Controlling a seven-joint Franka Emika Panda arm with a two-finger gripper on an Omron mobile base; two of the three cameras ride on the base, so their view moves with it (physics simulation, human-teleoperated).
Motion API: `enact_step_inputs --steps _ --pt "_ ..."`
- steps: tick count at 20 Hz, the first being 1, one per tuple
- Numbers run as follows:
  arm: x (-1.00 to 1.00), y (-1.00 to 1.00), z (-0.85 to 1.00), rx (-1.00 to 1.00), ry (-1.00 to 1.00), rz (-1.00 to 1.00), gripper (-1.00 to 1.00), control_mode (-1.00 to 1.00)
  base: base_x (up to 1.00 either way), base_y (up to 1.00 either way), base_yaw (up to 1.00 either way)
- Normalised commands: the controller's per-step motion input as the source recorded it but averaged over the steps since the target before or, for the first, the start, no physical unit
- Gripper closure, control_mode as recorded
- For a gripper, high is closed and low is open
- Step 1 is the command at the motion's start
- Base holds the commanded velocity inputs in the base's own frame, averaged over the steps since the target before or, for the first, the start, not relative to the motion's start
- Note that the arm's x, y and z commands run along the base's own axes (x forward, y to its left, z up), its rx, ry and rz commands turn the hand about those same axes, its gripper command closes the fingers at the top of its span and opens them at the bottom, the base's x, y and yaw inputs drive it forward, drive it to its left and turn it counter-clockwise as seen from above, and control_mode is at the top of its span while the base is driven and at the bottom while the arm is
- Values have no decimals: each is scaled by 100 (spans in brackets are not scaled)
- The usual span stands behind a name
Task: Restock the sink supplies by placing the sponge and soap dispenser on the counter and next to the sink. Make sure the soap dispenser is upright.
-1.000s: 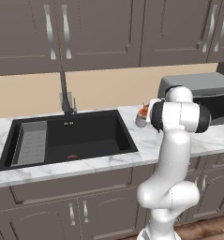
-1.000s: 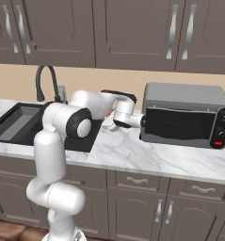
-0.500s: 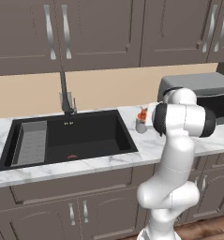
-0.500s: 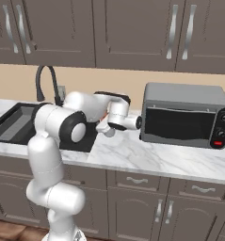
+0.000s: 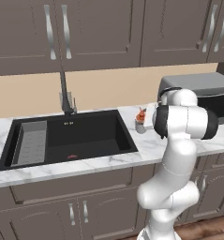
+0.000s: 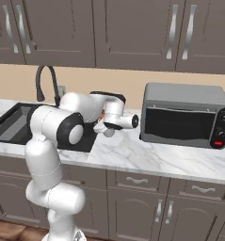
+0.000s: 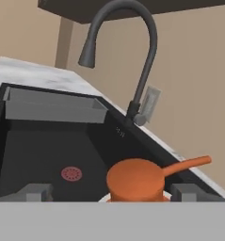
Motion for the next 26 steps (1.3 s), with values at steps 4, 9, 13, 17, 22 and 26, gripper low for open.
enact_step_inputs --steps 4,9,13,17,22,26 --pt "5 -18 0 -3 -1 0 -100 -100 0 0 0" --pt "32 -9 0 -3 -6 0 -100 -100 0 0 0" --pt "46 0 0 -3 -7 0 -100 -100 0 0 0" --pt "29 -1 0 -2 -7 0 -100 -100 0 0 0" --pt "4 -22 0 -1 -10 0 -100 -100 0 0 0" --pt "0 -41 0 0 -10 0 -100 -100 0 0 0"
